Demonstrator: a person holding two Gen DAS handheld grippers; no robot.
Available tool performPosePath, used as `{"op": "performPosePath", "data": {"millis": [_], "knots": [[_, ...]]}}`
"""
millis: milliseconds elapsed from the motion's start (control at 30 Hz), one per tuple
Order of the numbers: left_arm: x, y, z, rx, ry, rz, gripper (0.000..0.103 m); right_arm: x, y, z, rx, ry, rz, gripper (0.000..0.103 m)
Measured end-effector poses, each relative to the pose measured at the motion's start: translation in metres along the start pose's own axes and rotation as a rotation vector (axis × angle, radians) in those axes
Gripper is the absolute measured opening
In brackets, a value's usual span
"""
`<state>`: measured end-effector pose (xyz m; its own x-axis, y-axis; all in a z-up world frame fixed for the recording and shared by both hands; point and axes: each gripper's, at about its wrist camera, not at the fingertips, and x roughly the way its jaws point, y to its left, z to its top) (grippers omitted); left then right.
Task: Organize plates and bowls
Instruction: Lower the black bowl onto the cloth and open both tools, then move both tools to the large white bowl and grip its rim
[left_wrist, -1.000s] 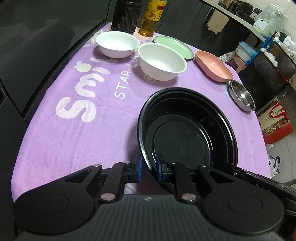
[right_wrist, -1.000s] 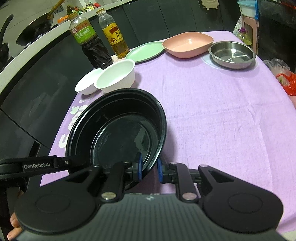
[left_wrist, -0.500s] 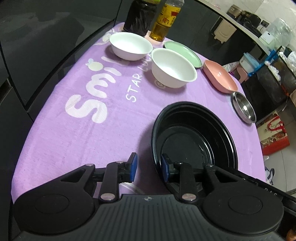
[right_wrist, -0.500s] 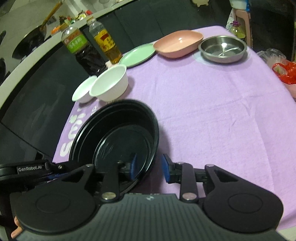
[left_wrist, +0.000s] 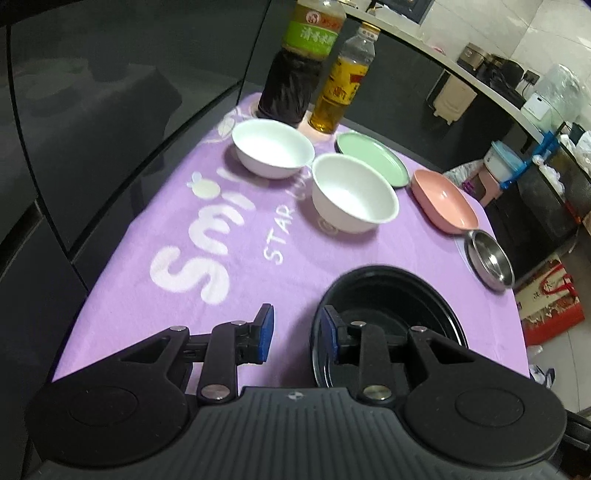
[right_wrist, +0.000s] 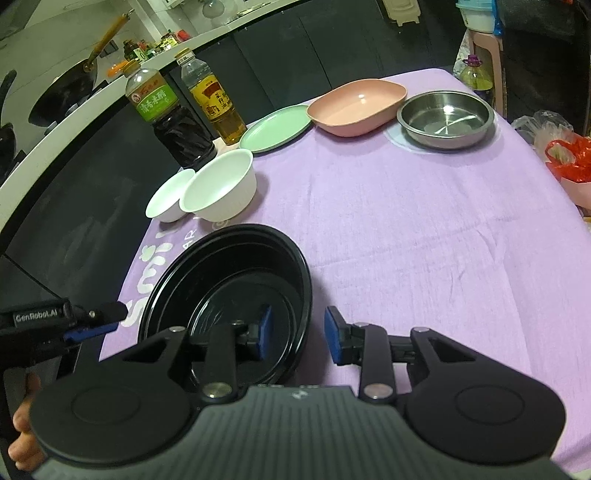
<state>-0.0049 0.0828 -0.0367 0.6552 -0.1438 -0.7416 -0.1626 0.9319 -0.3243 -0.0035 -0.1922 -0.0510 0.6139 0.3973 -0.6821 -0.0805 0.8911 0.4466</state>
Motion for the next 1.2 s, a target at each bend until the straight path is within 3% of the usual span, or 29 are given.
{"op": "performPosePath", "data": {"millis": [500, 867, 1200], "knots": [[0.040, -0.013, 0.039, 0.021, 0.044, 0.009, 0.027, 0.015, 0.002, 0.046, -0.058, -0.023, -0.031, 0.033], [0.081, -0.013, 0.084, -0.043, 0.053, 0.011, 0.027, 0.059, 0.028, 0.091, -0.138, 0.017, 0.001, 0.033], [0.123, -0.026, 0.104, -0.029, 0.095, 0.023, 0.027, 0.106, 0.046, 0.126, -0.170, 0.067, 0.040, 0.033]]}}
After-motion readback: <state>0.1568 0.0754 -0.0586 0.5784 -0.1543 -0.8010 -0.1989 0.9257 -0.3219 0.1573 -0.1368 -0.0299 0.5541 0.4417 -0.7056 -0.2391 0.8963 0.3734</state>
